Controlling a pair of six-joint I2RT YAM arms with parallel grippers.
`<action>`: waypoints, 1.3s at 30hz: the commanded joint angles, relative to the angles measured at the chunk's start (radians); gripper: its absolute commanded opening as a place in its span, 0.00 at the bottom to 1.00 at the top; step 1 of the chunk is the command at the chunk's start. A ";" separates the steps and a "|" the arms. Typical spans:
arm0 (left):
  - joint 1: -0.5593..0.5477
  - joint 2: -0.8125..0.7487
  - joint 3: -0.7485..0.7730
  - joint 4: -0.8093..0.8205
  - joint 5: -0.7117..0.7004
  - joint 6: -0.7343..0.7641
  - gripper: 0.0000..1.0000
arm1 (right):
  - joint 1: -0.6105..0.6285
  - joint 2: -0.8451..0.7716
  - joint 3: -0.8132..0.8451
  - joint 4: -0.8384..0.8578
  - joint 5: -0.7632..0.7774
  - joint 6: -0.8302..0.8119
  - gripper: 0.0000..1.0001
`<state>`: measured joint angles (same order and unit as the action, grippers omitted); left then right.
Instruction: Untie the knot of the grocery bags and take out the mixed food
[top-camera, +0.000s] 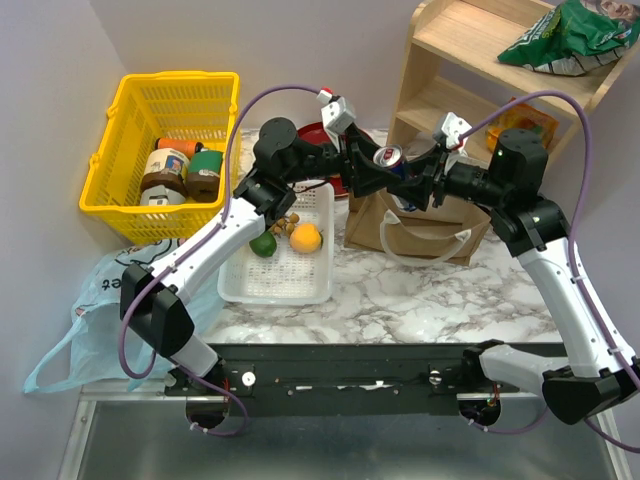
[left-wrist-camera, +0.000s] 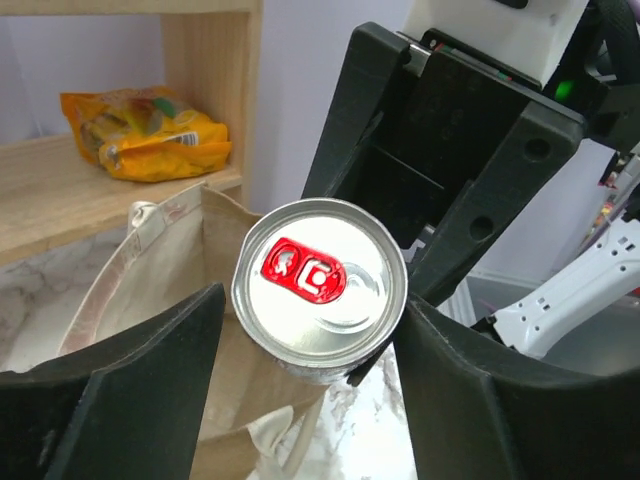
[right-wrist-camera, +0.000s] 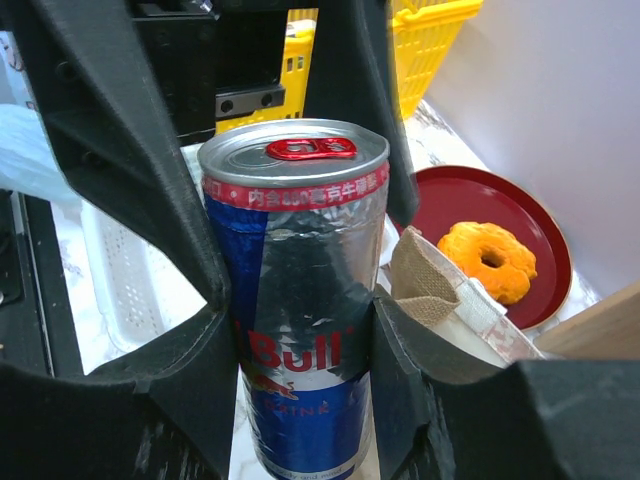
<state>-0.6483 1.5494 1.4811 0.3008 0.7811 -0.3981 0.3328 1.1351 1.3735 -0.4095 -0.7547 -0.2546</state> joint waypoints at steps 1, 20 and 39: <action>-0.001 0.037 0.027 0.107 0.072 -0.071 0.60 | 0.031 0.002 0.050 0.072 -0.035 0.018 0.24; 0.113 -0.011 0.024 -0.006 0.099 0.061 0.00 | 0.017 -0.080 0.061 -0.724 0.217 -0.558 0.87; 0.199 -0.002 0.114 -0.095 0.064 0.137 0.00 | 0.017 -0.103 -0.252 -0.478 0.561 -0.585 0.13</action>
<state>-0.4839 1.5841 1.5669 0.1734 0.8825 -0.2901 0.3515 1.0687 1.0729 -0.8154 -0.3119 -0.8860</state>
